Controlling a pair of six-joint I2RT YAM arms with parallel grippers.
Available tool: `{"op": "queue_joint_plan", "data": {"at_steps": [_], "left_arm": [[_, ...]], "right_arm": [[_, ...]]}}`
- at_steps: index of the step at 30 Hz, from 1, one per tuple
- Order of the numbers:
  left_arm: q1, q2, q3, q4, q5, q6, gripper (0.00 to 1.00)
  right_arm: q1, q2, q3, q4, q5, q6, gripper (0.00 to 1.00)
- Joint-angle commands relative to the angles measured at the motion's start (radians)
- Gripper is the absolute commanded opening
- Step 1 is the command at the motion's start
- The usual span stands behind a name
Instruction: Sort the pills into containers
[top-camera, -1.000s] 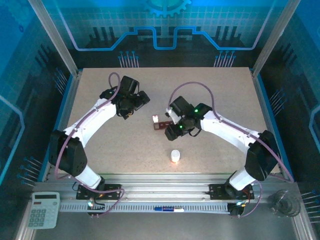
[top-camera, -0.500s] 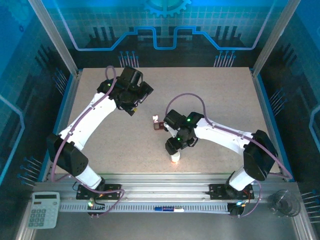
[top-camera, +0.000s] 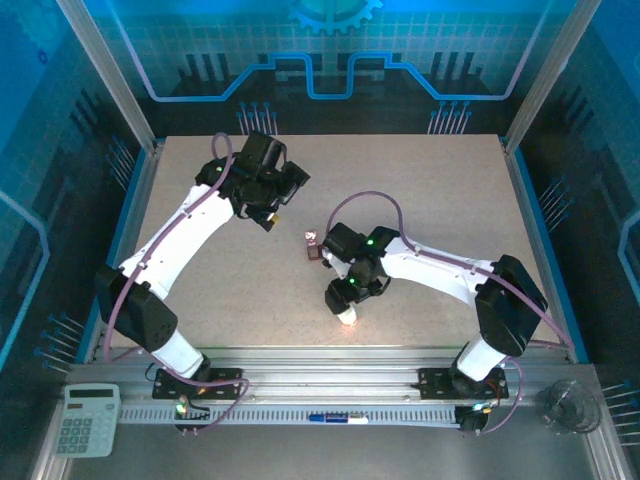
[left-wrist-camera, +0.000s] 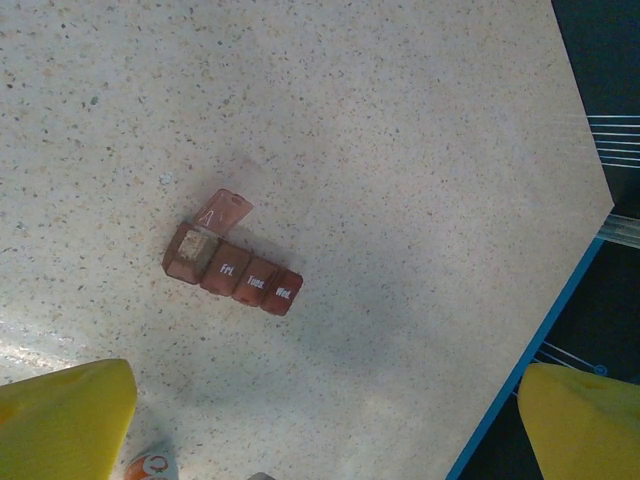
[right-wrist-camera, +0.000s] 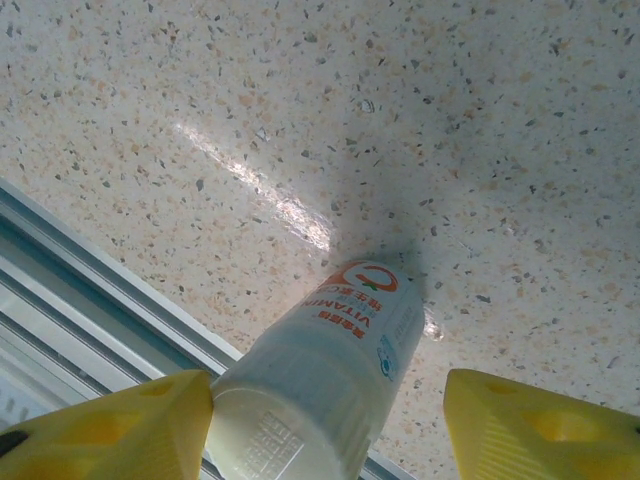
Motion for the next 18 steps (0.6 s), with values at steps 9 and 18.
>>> {"op": "queue_joint_plan", "data": {"at_steps": [9,18], "left_arm": [[-0.008,-0.051,-0.034,0.066,0.03,-0.002,0.99],[-0.012,-0.037,-0.011,0.087,0.04,0.011,0.99]], "right_arm": [[0.012,-0.015,-0.004,-0.061,0.053,0.007,0.7],[-0.01,-0.023,-0.041,-0.043,0.077,0.005,0.69]]}}
